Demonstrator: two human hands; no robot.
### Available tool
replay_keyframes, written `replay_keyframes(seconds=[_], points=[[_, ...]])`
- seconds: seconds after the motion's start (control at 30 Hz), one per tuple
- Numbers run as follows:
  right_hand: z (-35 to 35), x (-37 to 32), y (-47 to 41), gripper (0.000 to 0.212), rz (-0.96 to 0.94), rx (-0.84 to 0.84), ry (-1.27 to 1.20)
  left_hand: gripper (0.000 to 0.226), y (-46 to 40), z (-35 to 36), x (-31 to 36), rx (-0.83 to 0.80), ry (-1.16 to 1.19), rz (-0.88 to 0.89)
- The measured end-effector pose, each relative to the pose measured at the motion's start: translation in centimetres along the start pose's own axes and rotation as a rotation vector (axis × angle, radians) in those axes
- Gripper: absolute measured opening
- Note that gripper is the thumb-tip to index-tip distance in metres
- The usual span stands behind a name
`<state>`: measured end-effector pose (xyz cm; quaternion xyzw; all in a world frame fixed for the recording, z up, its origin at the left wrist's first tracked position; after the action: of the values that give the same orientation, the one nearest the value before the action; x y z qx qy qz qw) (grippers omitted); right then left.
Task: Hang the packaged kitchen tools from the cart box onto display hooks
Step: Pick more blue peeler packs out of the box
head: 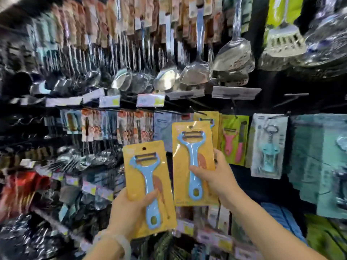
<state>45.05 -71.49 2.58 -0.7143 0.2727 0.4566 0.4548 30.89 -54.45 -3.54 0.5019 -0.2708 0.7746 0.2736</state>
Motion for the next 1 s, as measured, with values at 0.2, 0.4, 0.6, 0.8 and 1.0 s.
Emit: replay_keyframes(seconds=[0.2,0.4,0.6,0.8,1.0], points=[[0.4,-1.4,-6.5,0.068,-0.088,0.131,0.007,0.021,-7.7,2.0,0.0,-0.148,0.019,0.007],[1.5,0.0,-9.1,0.051,-0.08,0.283,-0.031,0.02,-13.5,2.5,0.7,-0.298,0.004,-0.031],[1.2,1.7,-11.3,0.05,-0.013,0.435,0.095,0.024,-17.4,2.2,0.4,-0.388,-0.031,-0.062],[0.8,0.3,-11.6,0.074,0.202,0.531,0.544,0.033,-18.7,3.3,-0.9,-0.515,-0.057,-0.074],[5.8,-0.6,-7.2,0.068,-0.029,0.23,0.38,0.03,-17.3,7.3,-1.3,-0.684,-0.039,0.008]])
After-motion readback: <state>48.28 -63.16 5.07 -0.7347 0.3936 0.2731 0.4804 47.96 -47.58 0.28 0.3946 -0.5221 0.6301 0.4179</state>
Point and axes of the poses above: each hand's wrist, its own y-axis away from the middle knuckle, its own z-axis out of the palm, x = y × z, the point moved 5 cm from there along -y, towards the middle knuckle, and after that the axes turned 6 degrees about y, right-handed, at the moved point
